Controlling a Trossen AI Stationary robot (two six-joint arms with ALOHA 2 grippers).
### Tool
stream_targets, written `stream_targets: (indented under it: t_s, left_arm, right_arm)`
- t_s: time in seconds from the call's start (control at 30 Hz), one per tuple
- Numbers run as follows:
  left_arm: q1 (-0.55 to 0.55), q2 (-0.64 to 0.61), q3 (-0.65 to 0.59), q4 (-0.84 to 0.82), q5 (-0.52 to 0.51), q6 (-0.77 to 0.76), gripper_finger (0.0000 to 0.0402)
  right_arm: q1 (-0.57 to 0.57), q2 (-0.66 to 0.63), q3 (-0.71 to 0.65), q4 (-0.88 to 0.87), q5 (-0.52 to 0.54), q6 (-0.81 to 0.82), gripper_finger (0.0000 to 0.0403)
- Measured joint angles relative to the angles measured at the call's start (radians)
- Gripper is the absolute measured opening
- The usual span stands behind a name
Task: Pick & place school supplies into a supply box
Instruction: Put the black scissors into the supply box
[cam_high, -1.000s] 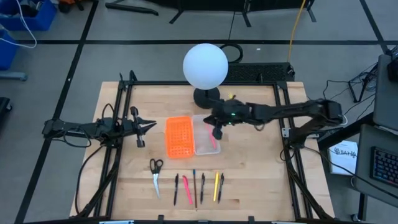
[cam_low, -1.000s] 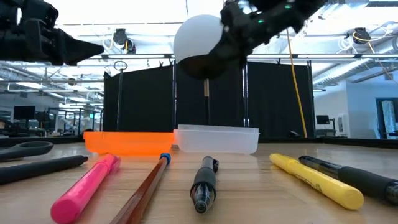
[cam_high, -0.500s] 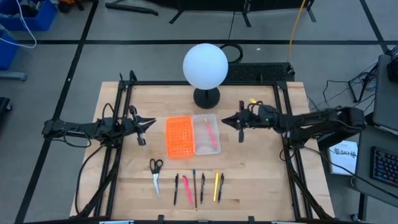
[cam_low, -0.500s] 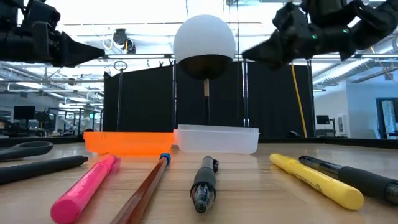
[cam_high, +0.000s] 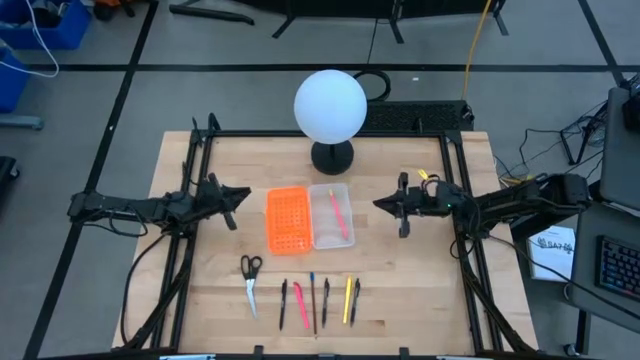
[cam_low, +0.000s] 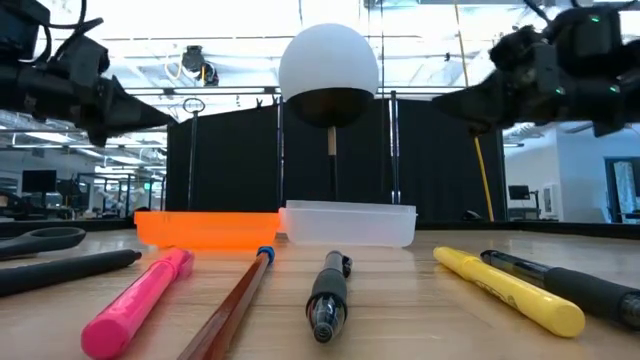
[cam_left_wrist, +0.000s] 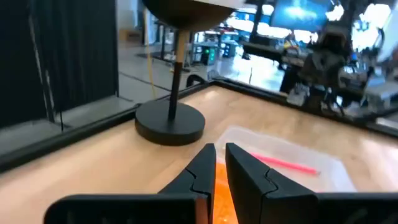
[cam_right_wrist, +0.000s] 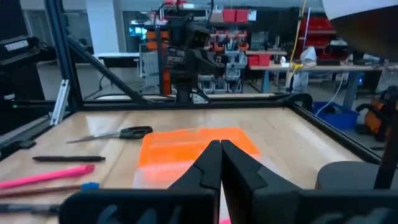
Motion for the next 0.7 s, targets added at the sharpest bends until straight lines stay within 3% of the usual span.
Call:
stream_targets:
  t_s: [0.5,0.7]
  left_arm:
    - [-0.005,0.118,0.023,-0.040,-0.041,-0.244,0.0036]
    - [-0.078,0.284,0.213,-0.133,-0.075,-0.276,0.0006]
  right_arm:
    - [0.000,0.000,-0.089,0.051,-0.011,-0.050,0.0000]
    - [0.000,0.001,-0.090,0.084,-0.191,-0.073,0.0000]
